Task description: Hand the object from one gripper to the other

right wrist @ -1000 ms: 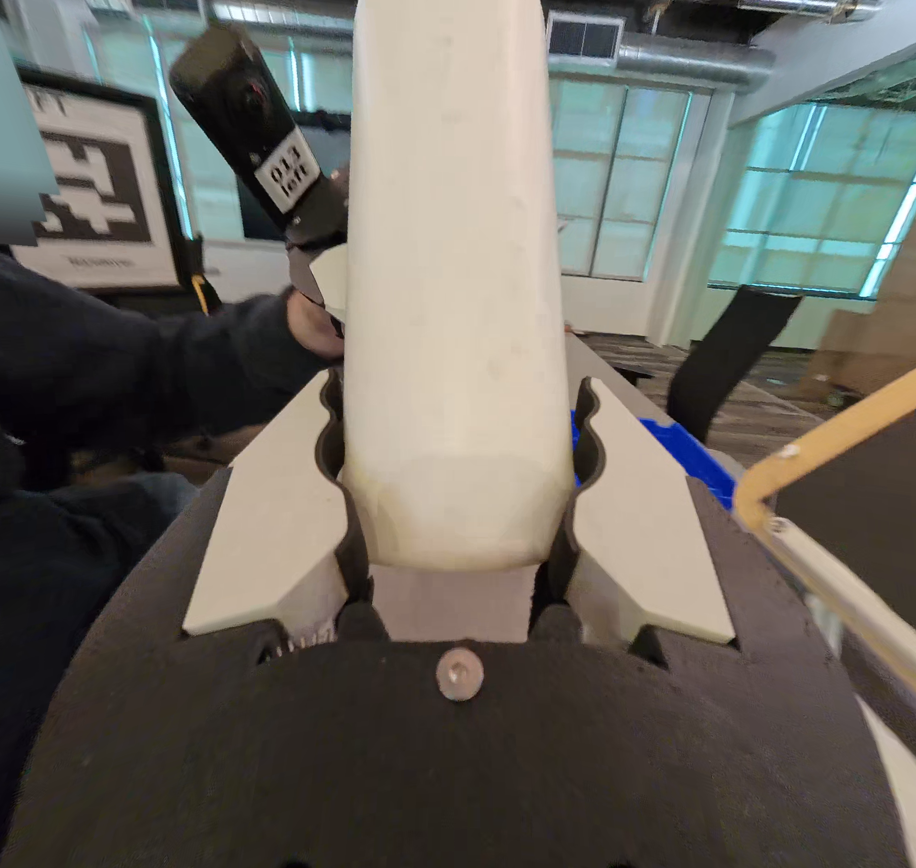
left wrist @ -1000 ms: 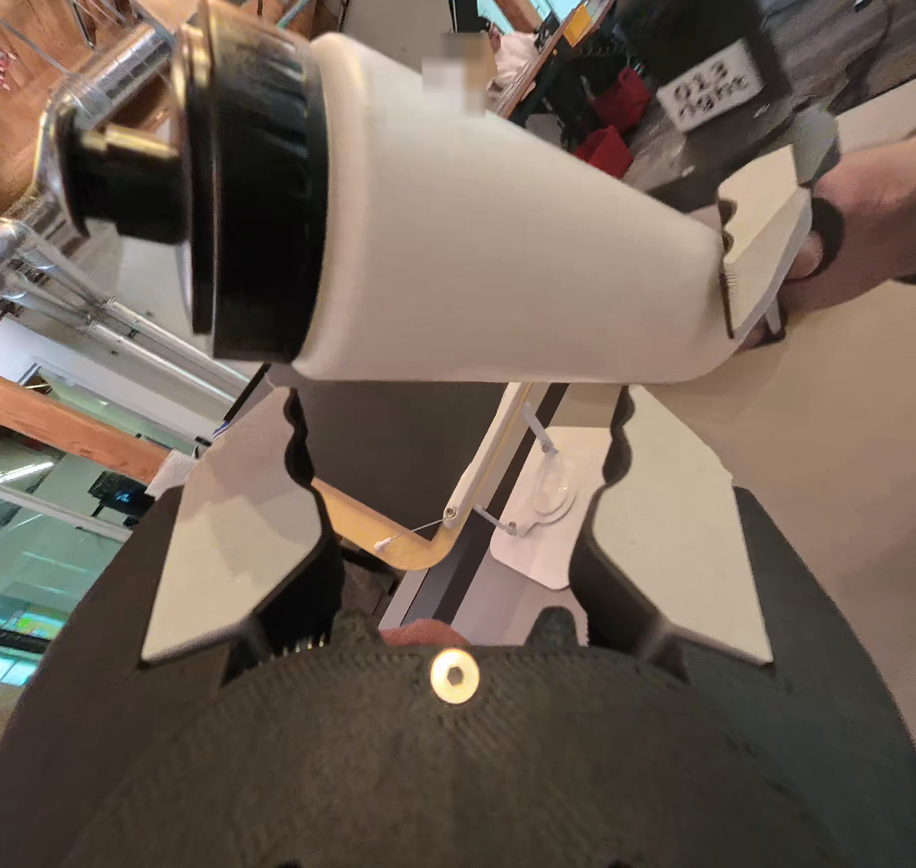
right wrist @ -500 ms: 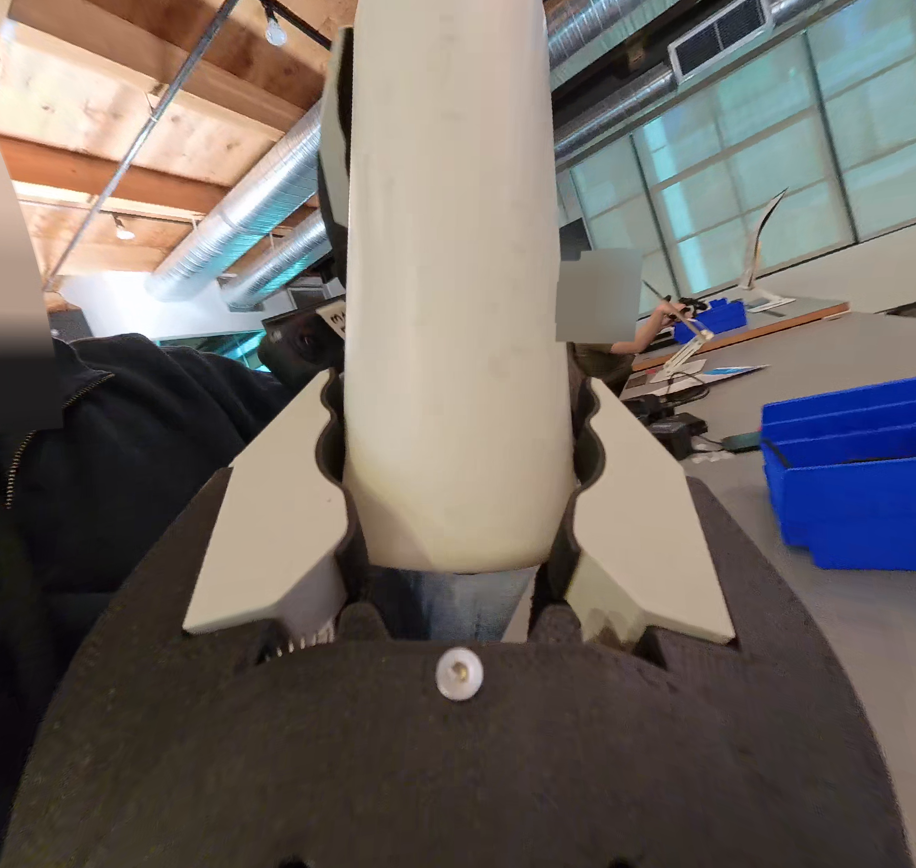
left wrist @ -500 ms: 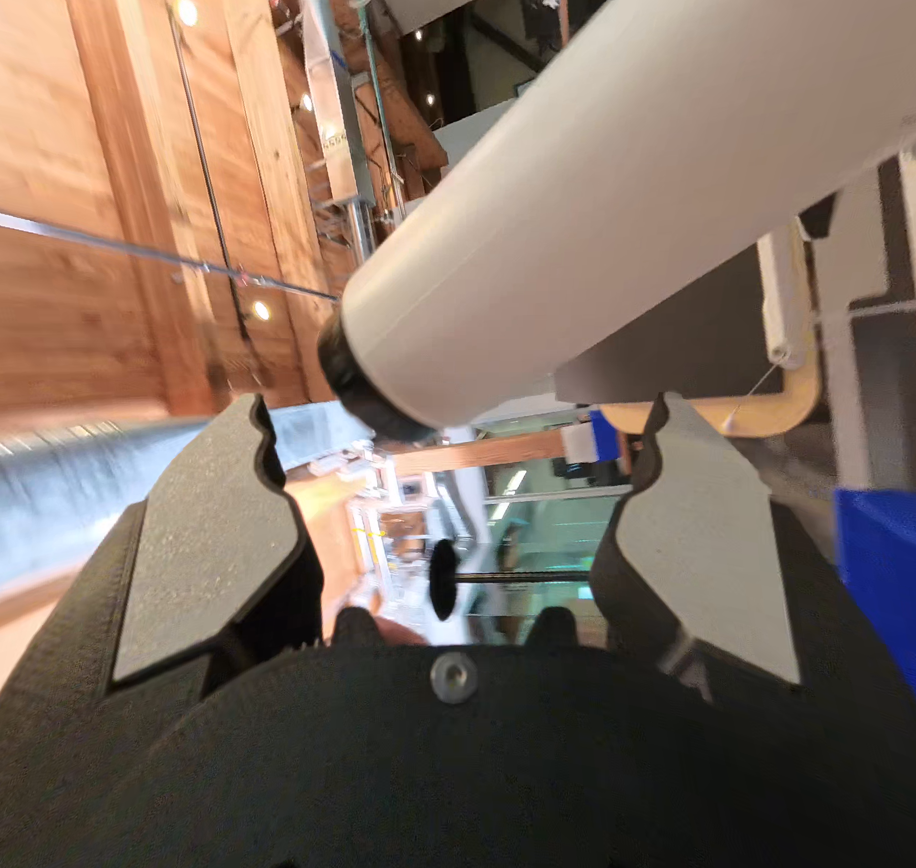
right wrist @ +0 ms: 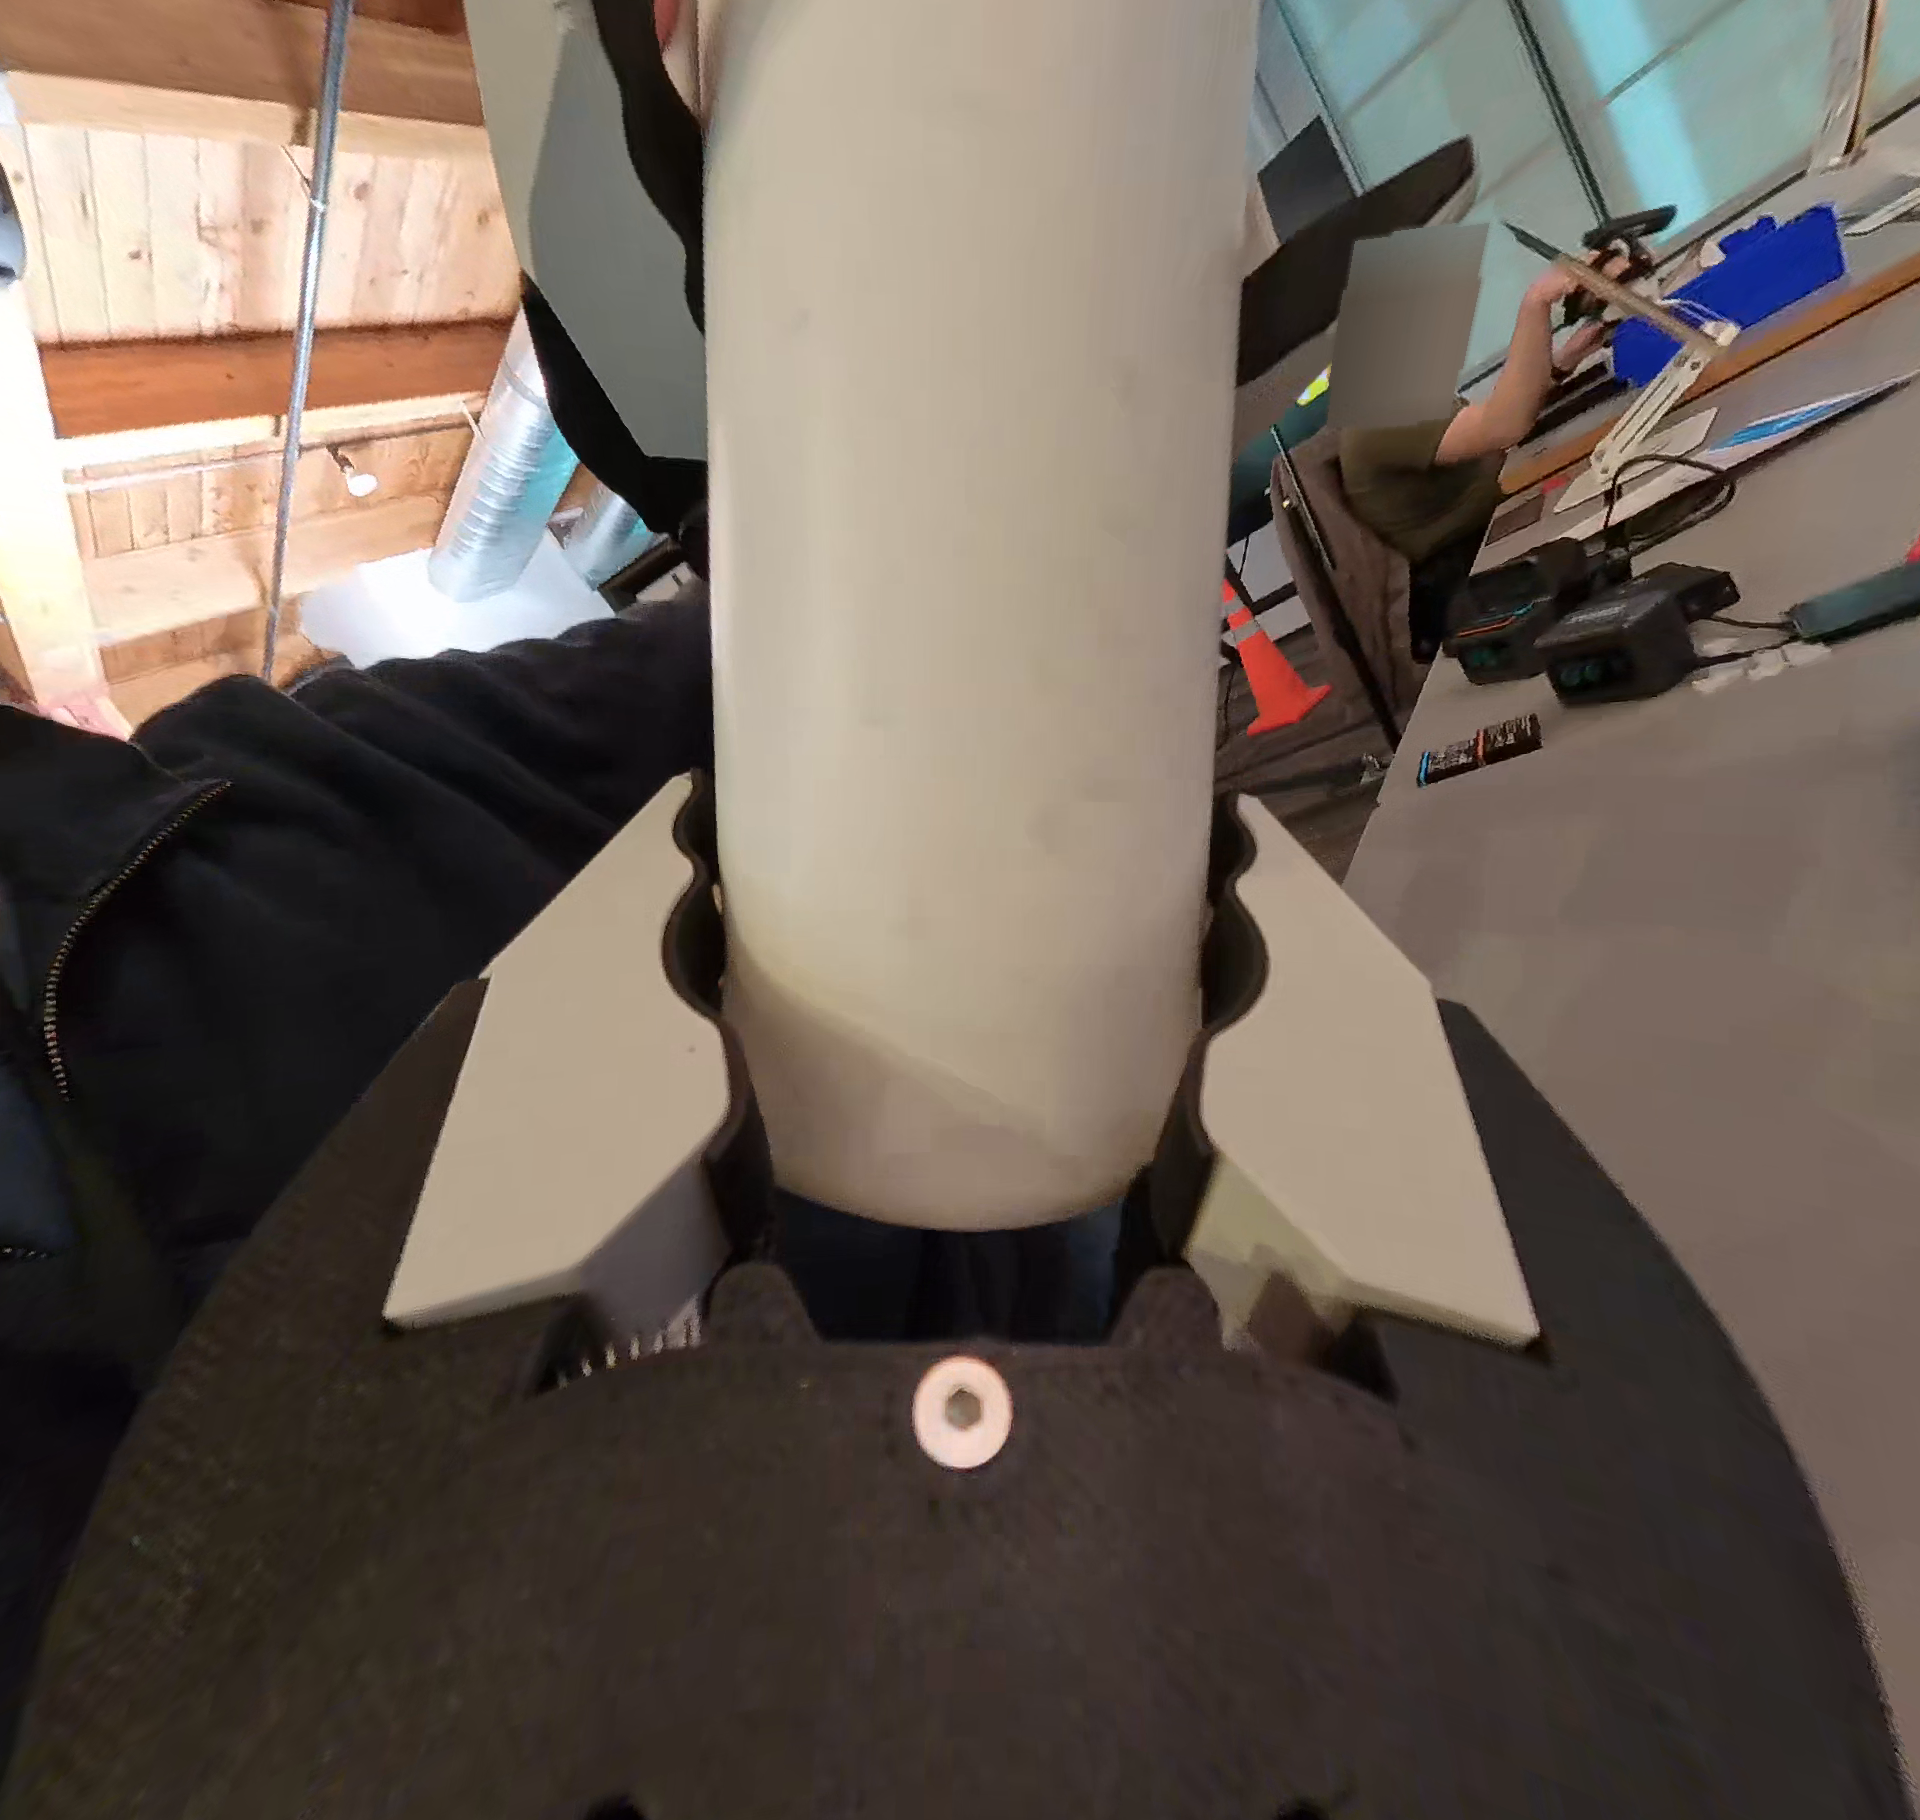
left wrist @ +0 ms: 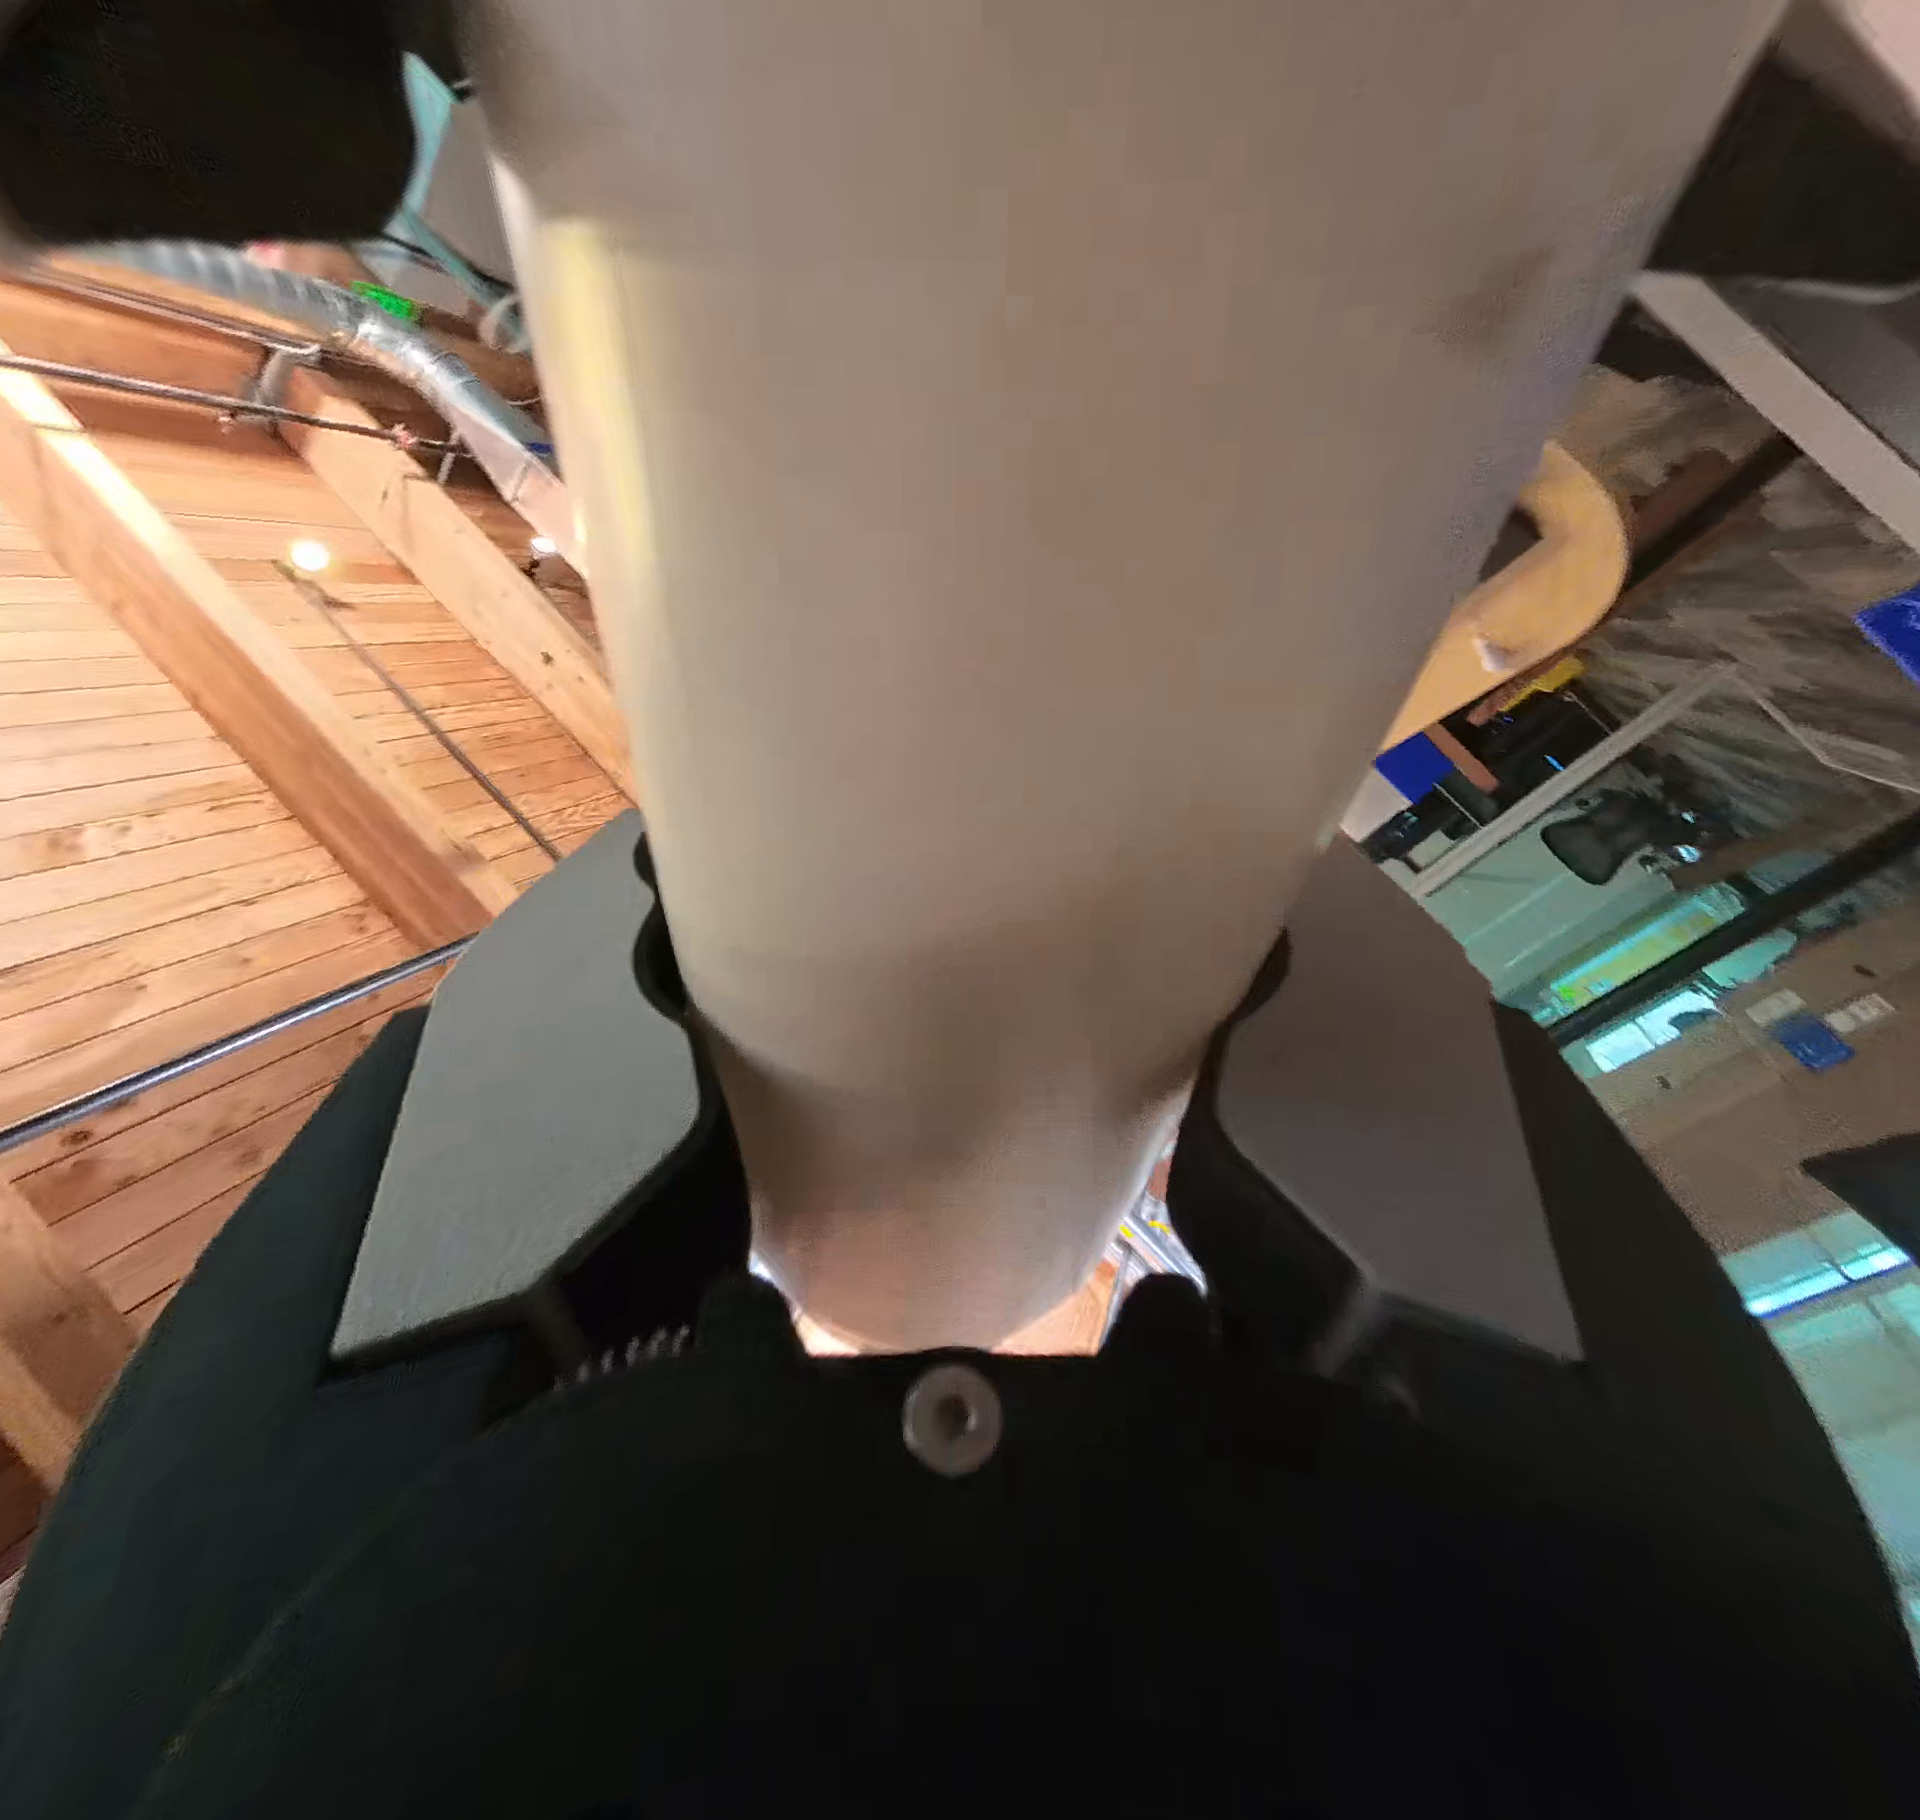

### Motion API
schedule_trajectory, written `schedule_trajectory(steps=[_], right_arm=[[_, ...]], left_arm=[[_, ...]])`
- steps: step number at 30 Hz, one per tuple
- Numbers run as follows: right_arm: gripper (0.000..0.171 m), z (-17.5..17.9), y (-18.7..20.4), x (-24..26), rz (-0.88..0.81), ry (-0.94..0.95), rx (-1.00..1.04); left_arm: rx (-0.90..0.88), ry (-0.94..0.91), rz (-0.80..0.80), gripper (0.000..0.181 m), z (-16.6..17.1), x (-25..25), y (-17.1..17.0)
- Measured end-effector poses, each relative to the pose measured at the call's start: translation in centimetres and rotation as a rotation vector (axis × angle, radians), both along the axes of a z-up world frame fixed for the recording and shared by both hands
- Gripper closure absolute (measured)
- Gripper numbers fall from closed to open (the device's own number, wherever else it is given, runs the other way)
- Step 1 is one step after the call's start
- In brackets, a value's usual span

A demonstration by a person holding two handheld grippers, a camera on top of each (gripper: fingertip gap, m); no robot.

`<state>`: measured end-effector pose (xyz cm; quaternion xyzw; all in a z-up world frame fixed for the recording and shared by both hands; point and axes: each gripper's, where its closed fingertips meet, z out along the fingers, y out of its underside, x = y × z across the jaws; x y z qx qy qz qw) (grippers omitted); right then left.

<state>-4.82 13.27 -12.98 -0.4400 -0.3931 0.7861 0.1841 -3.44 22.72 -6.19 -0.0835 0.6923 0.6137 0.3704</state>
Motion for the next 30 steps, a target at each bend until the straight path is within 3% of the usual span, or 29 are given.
schedule_trajectory(steps=[10,16,17,21,25,30], right_arm=[[0.081,0.3,0.8,0.6,-0.036,-0.040,0.082],[0.062,3.2,2.3,2.9,-0.209,0.064,0.275],[0.055,3.6,2.7,3.5,-0.261,0.081,0.335],[0.055,6.7,2.7,6.1,-0.386,0.225,0.530],[0.052,7.1,3.1,5.8,-0.504,0.182,0.811],[0.052,8.6,2.9,4.3,-0.532,0.173,0.957]], left_arm=[[-0.044,-0.052,0.037,0.082,-0.6,-0.7,1.1],[-0.181,-0.316,0.123,0.081,0.1,-2.4,1.3],[-0.230,-0.375,0.154,0.082,-0.1,-2.9,1.3],[-0.526,-0.741,0.232,0.082,-1.1,-3.9,1.2],[-0.913,-1.067,0.207,0.083,-2.4,-2.2,-0.2],[-1.373,-1.301,0.148,0.082,-4.1,1.6,-2.3]])
